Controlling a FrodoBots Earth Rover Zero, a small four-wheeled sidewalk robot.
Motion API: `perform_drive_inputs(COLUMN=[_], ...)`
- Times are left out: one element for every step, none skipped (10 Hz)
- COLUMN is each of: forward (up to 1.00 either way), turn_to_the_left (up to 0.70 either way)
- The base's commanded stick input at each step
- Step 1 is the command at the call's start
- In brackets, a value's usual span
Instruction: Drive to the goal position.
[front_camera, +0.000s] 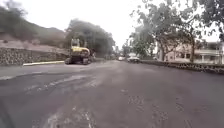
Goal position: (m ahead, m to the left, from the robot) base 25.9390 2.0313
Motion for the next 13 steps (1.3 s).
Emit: perform_drive_inputs(forward=[0.70,0.70,0.70,0.70,0.70,0.70,0.70,0.70,0.70,0.70,0.70,0.70,0.70], turn_to_the_left=[0.00,0.00,0.00,0.00,0.00,0.00,0.00,0.00,0.00,0.00,0.00,0.00,0.00])
